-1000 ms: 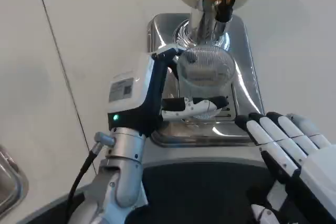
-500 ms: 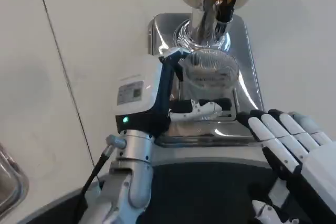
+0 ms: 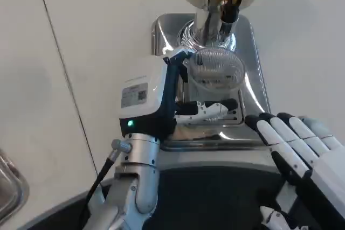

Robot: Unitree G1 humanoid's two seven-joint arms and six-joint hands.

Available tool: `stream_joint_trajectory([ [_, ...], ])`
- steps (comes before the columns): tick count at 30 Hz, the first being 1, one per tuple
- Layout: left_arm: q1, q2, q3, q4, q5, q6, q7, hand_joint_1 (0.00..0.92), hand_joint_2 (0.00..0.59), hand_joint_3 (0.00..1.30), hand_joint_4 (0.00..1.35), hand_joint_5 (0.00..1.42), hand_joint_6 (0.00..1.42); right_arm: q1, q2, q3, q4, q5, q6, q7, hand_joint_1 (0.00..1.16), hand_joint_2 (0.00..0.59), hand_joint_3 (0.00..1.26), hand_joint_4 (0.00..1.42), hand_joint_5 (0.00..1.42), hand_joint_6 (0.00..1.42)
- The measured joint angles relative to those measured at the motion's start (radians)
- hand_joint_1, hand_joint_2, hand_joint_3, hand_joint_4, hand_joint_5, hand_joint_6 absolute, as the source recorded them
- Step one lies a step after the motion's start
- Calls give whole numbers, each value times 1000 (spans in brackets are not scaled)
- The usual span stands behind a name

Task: Grasp the cup under the faucet to collect the drink, then remove the cup.

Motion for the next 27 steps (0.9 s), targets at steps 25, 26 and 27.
stream_joint_trajectory([
  [25,84,190,82,-235,-140,-28,-227,289,18,8,0,242,233,-13,0,12,0,19,13,3,196,586,0,0,0,31],
  [26,93,209,96,-255,-157,-28,-252,290,18,2,0,235,229,-12,0,12,1,19,13,3,197,586,0,0,0,31],
  [27,103,234,122,-283,-175,-29,-282,290,18,0,0,232,228,-11,0,12,1,20,13,3,198,586,0,0,0,31],
])
